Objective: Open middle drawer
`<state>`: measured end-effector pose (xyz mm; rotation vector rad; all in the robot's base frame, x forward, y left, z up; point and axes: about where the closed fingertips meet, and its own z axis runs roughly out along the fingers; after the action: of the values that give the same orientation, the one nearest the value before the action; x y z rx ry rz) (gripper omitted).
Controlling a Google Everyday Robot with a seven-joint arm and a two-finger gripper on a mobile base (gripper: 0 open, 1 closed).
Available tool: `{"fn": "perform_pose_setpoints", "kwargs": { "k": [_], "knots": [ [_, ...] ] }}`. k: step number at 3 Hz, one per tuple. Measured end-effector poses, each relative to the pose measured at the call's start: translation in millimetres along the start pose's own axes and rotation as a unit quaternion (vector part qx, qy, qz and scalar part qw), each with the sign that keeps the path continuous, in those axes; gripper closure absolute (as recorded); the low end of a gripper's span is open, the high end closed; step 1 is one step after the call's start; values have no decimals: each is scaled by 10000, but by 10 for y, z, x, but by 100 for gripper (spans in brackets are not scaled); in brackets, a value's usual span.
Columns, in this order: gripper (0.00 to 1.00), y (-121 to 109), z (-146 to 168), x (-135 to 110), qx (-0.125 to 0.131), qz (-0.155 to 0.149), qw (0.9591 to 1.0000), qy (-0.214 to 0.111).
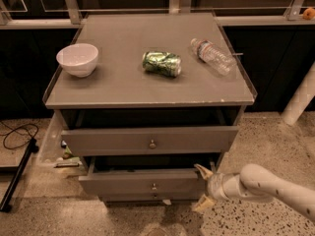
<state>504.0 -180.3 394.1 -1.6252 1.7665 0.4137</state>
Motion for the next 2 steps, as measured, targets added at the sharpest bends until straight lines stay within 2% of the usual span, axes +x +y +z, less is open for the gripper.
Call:
{"fn": "perform_pose_setpoints", "kwargs": {
  "k": [1, 2],
  "knots": [
    [45, 33, -51, -29, -13, 8, 10000, -3],
    [70, 20, -90, -66, -13, 8, 10000, -3]
  ]
}}
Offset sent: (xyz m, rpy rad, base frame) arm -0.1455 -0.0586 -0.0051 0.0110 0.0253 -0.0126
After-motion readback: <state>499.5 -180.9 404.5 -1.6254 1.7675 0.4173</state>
